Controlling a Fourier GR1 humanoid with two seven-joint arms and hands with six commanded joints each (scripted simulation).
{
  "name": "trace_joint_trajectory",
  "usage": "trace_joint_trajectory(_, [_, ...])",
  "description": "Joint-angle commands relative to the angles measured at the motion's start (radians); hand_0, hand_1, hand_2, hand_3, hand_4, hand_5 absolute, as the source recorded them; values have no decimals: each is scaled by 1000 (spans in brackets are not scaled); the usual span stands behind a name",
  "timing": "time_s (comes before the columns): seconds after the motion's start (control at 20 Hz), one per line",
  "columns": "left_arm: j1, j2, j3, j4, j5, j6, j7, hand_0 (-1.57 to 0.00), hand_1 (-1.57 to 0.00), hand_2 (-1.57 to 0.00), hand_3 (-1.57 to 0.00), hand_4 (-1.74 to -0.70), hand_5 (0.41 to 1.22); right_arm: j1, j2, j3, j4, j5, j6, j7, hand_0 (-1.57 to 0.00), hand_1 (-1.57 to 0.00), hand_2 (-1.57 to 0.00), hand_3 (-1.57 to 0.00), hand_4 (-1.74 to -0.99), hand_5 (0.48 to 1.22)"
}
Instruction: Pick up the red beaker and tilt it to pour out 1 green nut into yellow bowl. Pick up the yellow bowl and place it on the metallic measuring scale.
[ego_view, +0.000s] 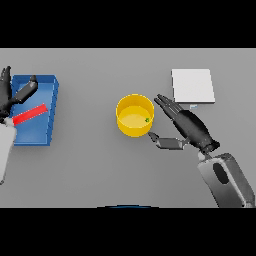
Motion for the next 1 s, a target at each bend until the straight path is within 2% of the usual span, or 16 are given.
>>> trace_joint_trajectory(0.0, [-5,6,2,1,-1,-3,8,-13,-10,-11,-10,-733,677,-38,-22,21,21,25,30,3,1,1,1,1,-1174,674])
trace_joint_trajectory(0.15, [3,5,2,-1,7,-13,9,-6,-5,-5,-5,-737,689,-141,-67,83,82,88,95,-38,1,1,1,1,-1207,674])
trace_joint_trajectory(0.3, [11,16,-2,-17,-1,-15,21,-3,-2,-2,-2,-741,699,-235,-121,165,134,173,152,-104,1,1,1,1,-1226,692])
trace_joint_trajectory(0.4, [9,17,-2,-26,0,-16,28,-1,-1,-1,-1,-744,702,-295,-130,213,171,223,180,-113,1,1,1,1,-1223,703])
trace_joint_trajectory(0.65, [10,20,7,-16,12,-23,19,0,0,0,0,-746,704,-390,-103,296,278,276,243,-136,1,1,1,1,-1218,720])
trace_joint_trajectory(0.75, [9,19,5,-22,11,-22,29,1,1,1,1,-743,698,-412,-72,320,323,285,255,-137,1,1,1,1,-1225,722])
trace_joint_trajectory(0.85, [21,24,1,-19,1,-18,18,1,1,1,1,-738,698,-445,-66,335,357,291,268,-160,1,1,1,1,-1238,727])
trace_joint_trajectory(0.95, [16,25,2,-22,-1,-11,10,1,1,1,1,-741,699,-468,-46,354,386,305,276,-148,1,1,1,1,-1250,733])
